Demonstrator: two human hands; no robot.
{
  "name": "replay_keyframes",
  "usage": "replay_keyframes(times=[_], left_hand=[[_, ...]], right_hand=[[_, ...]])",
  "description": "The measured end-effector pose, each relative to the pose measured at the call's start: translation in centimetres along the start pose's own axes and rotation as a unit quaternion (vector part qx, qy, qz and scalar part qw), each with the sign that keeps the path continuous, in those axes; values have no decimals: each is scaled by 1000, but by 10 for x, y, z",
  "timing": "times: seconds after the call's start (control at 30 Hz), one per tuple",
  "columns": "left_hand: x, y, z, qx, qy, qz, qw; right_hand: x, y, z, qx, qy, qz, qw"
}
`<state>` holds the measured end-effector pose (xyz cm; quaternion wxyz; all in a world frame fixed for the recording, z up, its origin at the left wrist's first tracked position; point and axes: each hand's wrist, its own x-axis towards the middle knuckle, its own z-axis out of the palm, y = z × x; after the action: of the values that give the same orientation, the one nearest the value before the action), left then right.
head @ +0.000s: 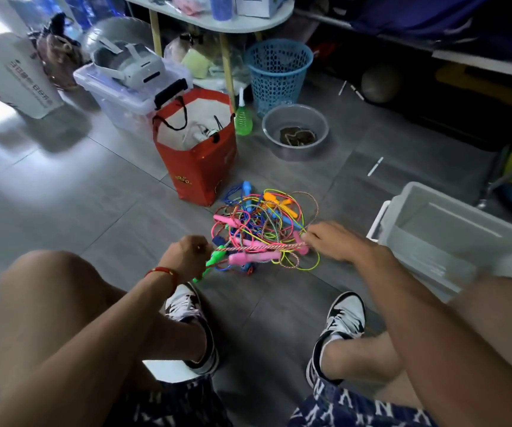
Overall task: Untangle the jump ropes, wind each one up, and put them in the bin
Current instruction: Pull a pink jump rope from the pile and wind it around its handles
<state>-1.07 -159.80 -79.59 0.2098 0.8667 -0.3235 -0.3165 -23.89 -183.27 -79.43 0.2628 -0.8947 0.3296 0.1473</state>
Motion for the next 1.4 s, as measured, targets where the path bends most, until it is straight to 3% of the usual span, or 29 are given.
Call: replay_keyframes(times=[0.1,0.2,0.3,0.37,0.43,0.5,0.57,0.67,0.73,0.77,0.9,0.97,1.07,1.13,1.2,1.27,1.33,1.4], left_hand=[[2,-1,19,-6,-87,-60,994],[-12,25,28,-64,-192,-29,979],[-37,61,25,-177,-244,76,951],[-50,80,15,-272,-273,143,912],[-57,92,3,-369,-273,178,870],[-59,93,-4,-422,-243,169,857],[-54,82,-10,-387,-209,127,889],[-39,56,-14,-132,-209,34,968],[-32,41,-9,52,-240,-3,969],[-33,39,-1,74,-251,-3,965],[-42,55,30,-145,-221,116,958],[-44,63,35,-149,-194,185,952],[-38,56,30,-94,-172,207,959],[-33,49,22,-110,-131,197,965],[-27,40,10,-114,17,170,979],[-14,29,-1,-94,148,96,980],[-1,17,-6,-17,117,7,993],[1,11,-3,86,22,-58,994]], right_hand=[[-9,-28,-28,103,122,-102,982],[-25,-54,-53,168,187,-177,952],[-40,-67,-59,162,182,-216,945],[-41,-65,-56,125,176,-223,951],[-35,-54,-49,116,134,-195,965],[-24,-34,-37,149,79,-144,975],[-14,-9,-21,142,48,-72,986],[-7,16,-8,35,26,-19,999],[-9,8,-9,11,45,-55,997],[-14,-7,-12,29,56,-89,994],[-32,-72,-10,128,58,-206,968],[-31,-80,-2,142,73,-211,964],[-23,-57,3,161,44,-150,975],[-19,-31,6,132,-3,-98,986],[-13,-2,12,55,-20,-37,998],[-13,14,15,-8,15,46,999],[-12,11,9,-12,79,69,994],[-12,-7,-5,70,126,-11,990]])
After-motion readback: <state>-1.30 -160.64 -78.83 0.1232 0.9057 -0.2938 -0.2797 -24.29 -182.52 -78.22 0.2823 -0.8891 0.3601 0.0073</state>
